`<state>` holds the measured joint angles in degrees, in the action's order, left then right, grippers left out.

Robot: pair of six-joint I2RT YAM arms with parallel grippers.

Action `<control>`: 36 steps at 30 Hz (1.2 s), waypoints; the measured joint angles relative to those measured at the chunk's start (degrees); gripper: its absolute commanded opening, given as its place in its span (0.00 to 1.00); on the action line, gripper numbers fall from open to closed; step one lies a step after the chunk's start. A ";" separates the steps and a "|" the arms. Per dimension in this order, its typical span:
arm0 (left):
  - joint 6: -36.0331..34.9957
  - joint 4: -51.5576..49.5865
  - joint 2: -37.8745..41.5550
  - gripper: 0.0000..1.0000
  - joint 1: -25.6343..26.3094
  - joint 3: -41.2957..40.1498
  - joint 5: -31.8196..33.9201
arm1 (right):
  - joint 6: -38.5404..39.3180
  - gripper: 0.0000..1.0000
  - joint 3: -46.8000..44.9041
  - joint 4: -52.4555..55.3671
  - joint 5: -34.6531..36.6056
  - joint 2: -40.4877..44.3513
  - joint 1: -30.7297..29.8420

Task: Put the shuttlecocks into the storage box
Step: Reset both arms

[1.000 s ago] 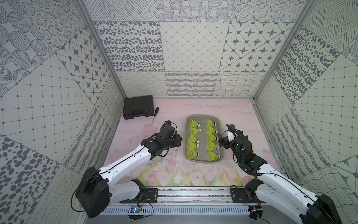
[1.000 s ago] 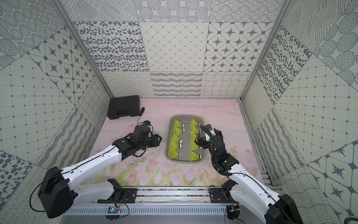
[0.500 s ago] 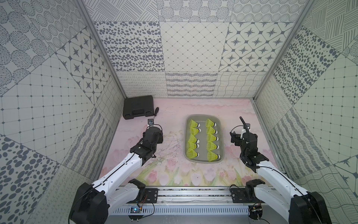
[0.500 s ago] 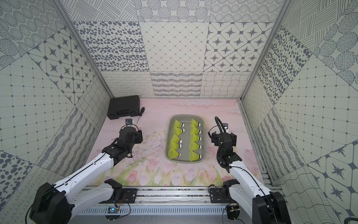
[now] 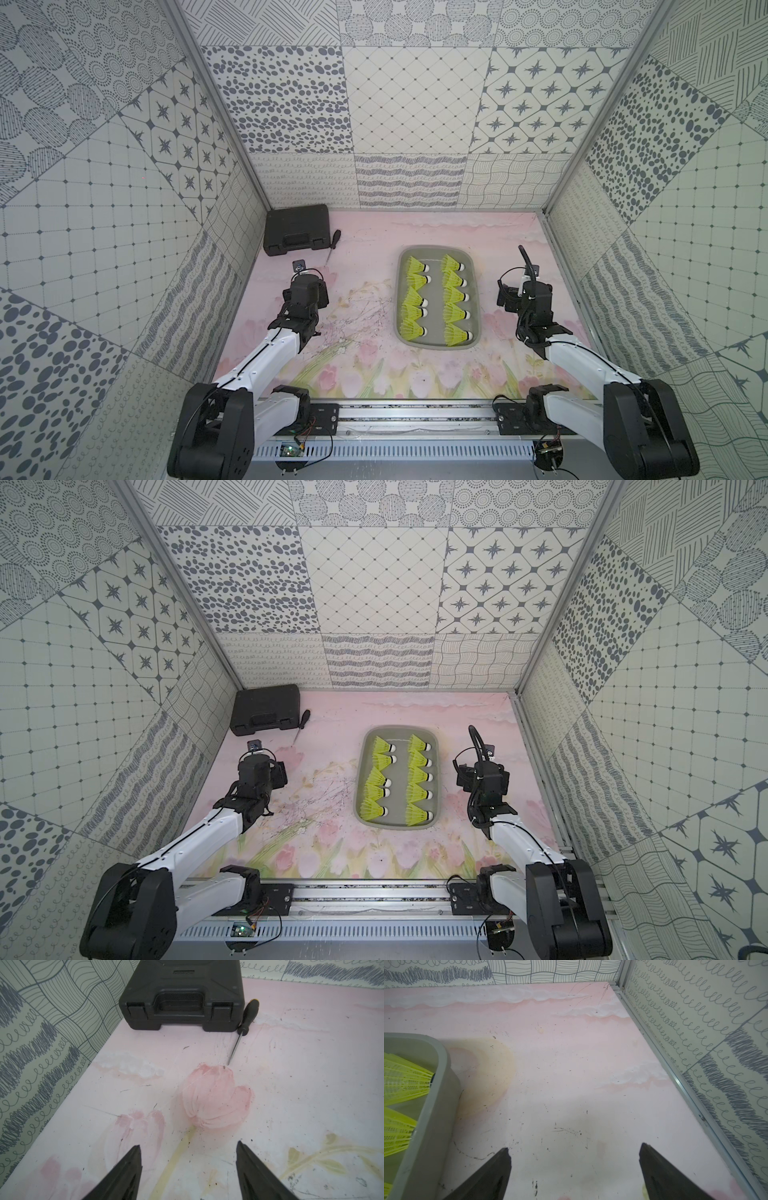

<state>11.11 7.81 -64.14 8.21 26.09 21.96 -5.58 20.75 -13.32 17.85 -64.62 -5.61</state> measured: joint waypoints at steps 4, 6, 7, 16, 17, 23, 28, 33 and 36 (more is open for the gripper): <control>0.37 2.69 -2.14 0.80 -3.23 -1.55 -2.82 | 0.00 1.00 0.02 -1.64 -2.56 -1.97 1.05; 0.52 4.07 -3.21 0.83 -4.33 -2.19 -4.26 | 0.02 1.00 0.02 -2.58 -4.28 -3.02 1.62; 0.55 5.05 -3.80 0.84 -4.85 -2.56 -5.03 | 0.04 1.00 0.02 -3.19 -5.18 -3.43 1.90; 0.74 15.54 -8.50 0.94 -8.28 -5.64 -11.04 | 1.40 1.00 0.04 -10.93 -11.89 -7.85 3.48; 0.68 17.07 -9.05 0.94 -8.55 -6.03 -11.47 | 1.64 1.00 0.04 -11.89 -12.39 -8.22 3.65; 0.11 26.80 -13.11 0.95 -10.12 -7.89 -14.34 | 3.37 1.00 0.04 -17.09 -14.91 -10.21 4.37; -0.11 34.18 -17.73 0.95 -11.72 -8.85 -17.79 | 3.89 1.00 0.17 -20.72 -16.68 -12.46 5.20; -0.74 38.84 -19.87 0.95 -12.17 -8.79 -21.27 | 3.87 1.00 1.25 -21.75 -18.91 -14.53 5.66; -1.25 41.11 -21.14 0.96 -12.35 -8.81 -23.17 | 3.80 1.00 0.92 -26.01 -20.22 -16.09 5.68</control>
<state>9.87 48.93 -85.27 -4.14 17.28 -1.21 -1.78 21.67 -39.33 -2.37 -80.71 0.08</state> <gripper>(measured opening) 0.952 0.999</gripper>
